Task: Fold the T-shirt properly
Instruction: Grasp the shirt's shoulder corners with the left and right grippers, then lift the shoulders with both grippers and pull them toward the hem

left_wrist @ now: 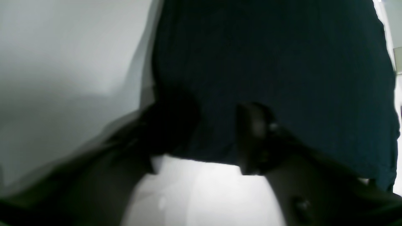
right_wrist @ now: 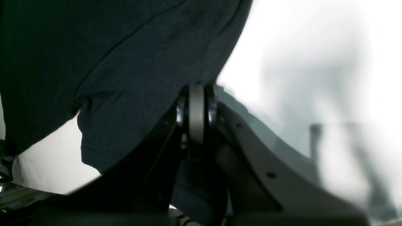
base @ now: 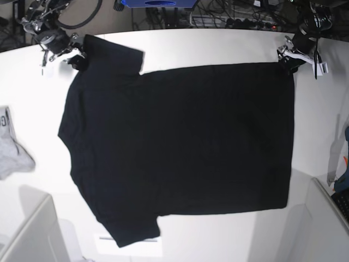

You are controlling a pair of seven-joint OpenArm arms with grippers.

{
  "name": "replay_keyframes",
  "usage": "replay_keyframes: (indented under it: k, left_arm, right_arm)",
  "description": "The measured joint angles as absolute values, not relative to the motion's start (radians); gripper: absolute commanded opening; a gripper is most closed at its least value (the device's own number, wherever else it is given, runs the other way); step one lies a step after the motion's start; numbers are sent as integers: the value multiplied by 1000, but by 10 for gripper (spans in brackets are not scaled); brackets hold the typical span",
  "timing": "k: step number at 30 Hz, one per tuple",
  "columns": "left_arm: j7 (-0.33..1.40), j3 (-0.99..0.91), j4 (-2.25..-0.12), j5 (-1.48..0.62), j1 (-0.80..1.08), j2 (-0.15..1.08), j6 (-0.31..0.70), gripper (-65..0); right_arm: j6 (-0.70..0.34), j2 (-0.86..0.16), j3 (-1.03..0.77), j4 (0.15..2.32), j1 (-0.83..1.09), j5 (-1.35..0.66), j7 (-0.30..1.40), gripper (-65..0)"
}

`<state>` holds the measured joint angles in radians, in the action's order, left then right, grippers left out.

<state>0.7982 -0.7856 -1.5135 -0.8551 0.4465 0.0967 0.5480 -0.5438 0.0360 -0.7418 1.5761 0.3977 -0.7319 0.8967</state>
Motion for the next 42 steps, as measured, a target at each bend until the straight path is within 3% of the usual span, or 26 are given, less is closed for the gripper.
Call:
replay_keyframes:
  k: [2,3,11,21,28,32,36,39,42]
  left_arm:
    - [806,-786,-1510,-842,448,96,547,-617]
    - [810,-785,-1509,-840,447,94,547,-650]
    - [806,-785,-1497,-849,448,99,547,-650]
    - [835,-791,-1698,-819,624,125,533,-650]
    - [835,-791,-1871,-825,678,128,535,-650]
    - [857,-790,-1874,-818,599,122,532,-650]
    - [1003,-791,-1873,-820,487,122,528,-650]
    - [1044,-833,-1871,-826,414,101,472,-650]
    - [1108,-870,-1869,-819,355,81,452,-650]
  right_arm:
    - [-543,36,-742,1576,400,-732,896,-650]
    - [-544,36,-742,1576,400,-732,894,-650]
    - [-545,36,-738,1592,434,-746,886,-650]
    - [-577,85,-735,1872,567,-678,953,-650]
    - [-577,83,-736,1916,564,-671,963,-650]
    - [-577,74,-736,1918,471,-664,1010,-650]
    - [-577,62,-738,1918,384,-664,1090,-650]
    - [-574,49,-738,1917,323,-656,1123,-650]
    - [-495,49,-735,1916,260,-669,1129,-650]
